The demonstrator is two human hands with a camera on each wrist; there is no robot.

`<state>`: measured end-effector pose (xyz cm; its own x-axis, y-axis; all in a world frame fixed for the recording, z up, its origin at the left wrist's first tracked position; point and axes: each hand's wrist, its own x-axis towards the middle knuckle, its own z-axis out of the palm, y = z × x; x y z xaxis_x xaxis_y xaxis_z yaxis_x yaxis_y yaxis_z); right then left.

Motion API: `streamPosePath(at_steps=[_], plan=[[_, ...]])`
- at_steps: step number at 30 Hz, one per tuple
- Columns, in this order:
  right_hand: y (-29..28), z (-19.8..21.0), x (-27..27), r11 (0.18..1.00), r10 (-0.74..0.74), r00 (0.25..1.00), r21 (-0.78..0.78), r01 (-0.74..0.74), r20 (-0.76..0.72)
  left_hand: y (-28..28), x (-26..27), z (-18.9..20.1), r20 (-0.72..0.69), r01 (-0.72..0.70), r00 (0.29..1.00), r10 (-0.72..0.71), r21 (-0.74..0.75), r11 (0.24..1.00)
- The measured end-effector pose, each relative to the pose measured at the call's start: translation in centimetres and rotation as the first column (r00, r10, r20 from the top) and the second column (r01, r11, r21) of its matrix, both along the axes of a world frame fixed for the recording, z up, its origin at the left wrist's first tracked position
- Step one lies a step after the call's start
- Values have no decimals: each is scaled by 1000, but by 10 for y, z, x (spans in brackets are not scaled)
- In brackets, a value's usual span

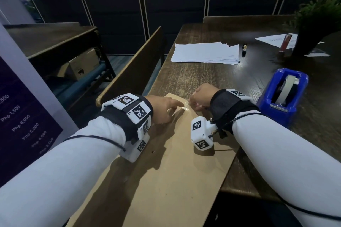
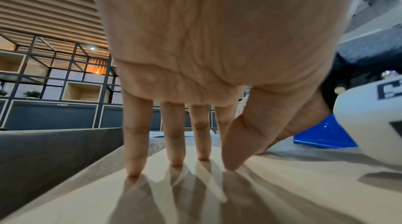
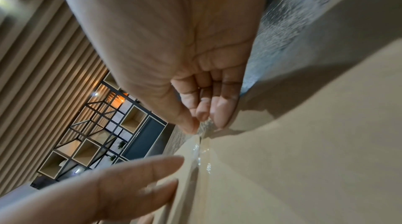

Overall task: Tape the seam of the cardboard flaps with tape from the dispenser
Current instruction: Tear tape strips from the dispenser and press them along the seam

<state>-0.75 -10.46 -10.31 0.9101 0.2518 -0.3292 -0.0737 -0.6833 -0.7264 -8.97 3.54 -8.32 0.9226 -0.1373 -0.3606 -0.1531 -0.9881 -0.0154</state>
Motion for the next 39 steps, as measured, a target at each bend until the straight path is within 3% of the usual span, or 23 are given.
streamPosePath(at_steps=[18,27,39], plan=[[5,-7,4,999,-53,998,9,52,43,-17,5,3,15,54,998,-58,190,980],[7,-8,3,996,-28,994,-87,37,101,-21,3,7,4,61,998,-63,223,973],[8,-3,6,993,-19,999,-115,23,28,-27,1,8,-20,55,998,-52,274,960]])
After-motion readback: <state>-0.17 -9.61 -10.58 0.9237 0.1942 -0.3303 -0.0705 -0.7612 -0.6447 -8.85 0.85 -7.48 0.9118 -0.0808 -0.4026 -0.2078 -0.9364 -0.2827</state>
